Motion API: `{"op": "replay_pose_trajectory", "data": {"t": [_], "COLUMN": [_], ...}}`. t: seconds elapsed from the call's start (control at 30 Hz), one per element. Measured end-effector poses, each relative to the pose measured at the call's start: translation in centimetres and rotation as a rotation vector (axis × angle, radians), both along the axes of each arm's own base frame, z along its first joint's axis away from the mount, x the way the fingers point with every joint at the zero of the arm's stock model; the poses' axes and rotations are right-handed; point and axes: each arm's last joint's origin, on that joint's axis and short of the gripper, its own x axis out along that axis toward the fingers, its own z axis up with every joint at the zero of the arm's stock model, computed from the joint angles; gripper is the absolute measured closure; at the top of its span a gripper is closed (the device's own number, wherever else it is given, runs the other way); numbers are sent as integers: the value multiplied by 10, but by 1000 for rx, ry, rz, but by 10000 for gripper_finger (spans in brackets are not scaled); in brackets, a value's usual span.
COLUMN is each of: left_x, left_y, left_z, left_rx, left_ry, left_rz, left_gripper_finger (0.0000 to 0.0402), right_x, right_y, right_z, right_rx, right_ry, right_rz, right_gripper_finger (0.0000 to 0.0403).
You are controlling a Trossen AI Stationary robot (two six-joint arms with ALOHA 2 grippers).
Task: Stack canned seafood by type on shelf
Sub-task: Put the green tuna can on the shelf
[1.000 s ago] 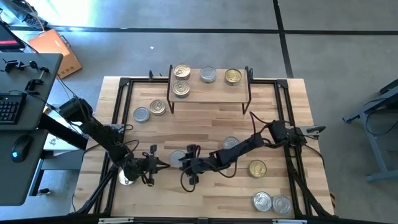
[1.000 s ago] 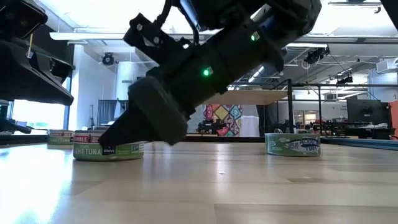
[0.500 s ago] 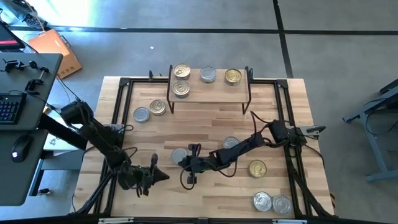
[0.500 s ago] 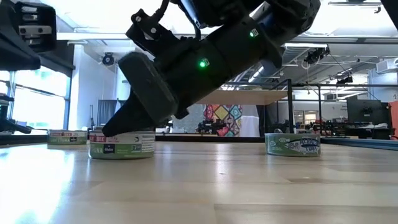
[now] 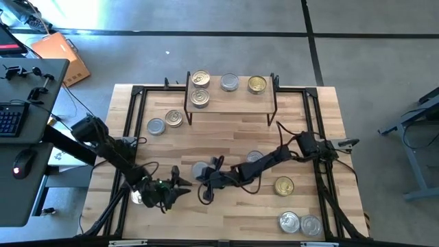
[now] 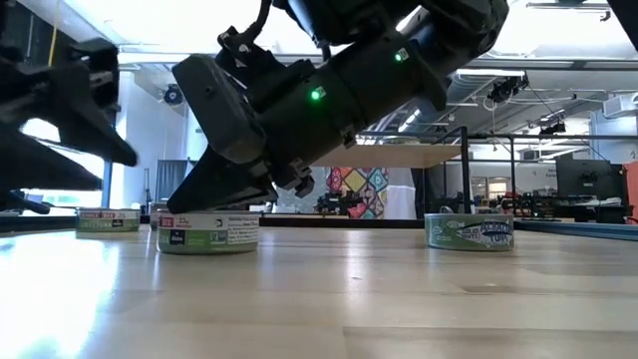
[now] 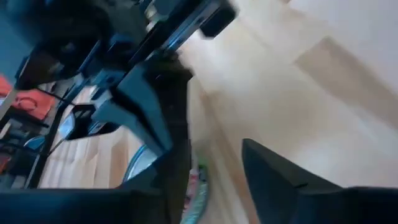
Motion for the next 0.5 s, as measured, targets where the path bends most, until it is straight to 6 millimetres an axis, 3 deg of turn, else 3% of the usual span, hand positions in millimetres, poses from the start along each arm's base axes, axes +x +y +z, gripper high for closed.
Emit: {"op": "replay_pose_trajectory", "data": {"t": [0.2,0.5], "left_x": [10,20], "left_y": [11,21], "left_z": [0,-2], "left_rx": [-91,-121], "left_ry": [-14,46], "left_rz": [103,51], "left_gripper_finger": [208,202], "right_x": [-4,-10], "right_y": [12,33], "right_z": [0,9], "right_rx": [5,-7], "right_ry": [-4,-36], "right_rz": [25,85], "right_gripper_finger": [402,402]}}
